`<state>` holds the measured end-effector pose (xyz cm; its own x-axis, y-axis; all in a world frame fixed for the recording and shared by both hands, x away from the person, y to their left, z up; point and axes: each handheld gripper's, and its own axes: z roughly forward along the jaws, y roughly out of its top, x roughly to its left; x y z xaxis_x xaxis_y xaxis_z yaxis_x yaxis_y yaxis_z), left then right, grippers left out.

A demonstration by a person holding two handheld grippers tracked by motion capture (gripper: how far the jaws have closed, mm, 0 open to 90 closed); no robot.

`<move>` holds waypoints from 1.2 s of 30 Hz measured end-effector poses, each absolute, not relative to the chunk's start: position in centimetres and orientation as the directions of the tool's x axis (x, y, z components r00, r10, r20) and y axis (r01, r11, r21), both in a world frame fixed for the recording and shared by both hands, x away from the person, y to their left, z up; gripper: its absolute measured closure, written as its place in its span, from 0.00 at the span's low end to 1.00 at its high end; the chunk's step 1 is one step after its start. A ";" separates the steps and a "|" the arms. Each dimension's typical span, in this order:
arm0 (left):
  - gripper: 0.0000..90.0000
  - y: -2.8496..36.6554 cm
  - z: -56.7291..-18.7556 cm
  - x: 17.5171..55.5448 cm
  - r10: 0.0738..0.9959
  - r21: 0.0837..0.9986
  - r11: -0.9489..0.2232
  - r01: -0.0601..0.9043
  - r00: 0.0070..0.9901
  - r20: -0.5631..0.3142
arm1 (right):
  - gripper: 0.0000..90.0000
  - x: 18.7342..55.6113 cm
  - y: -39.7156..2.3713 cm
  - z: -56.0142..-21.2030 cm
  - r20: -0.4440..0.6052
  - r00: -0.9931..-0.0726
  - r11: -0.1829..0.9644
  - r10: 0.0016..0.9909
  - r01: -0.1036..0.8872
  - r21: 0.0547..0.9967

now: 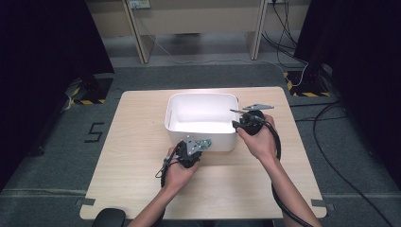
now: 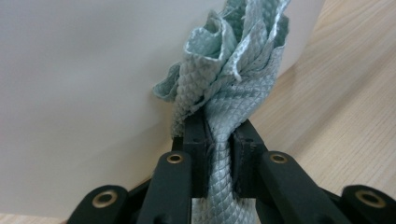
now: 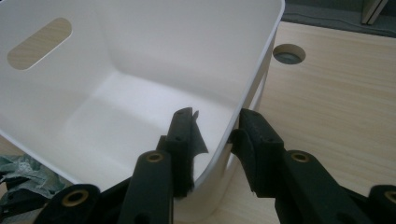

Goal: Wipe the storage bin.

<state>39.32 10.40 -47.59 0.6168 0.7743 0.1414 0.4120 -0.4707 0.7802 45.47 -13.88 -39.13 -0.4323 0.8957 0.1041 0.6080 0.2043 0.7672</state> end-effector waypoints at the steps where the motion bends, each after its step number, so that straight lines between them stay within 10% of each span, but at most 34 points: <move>1: 0.88 10.4 -47.6 39.3 0.774 0.778 -0.473 0.414 0.617 0.142 | 0.75 45.5 -13.9 -39.1 0.106 -0.432 0.203 0.896 0.609 0.767; 36: 0.88 10.1 -50.1 39.9 0.765 0.731 -0.518 0.444 0.622 0.165 | 0.75 45.5 -13.8 -39.2 0.114 -0.426 0.192 0.897 0.610 0.769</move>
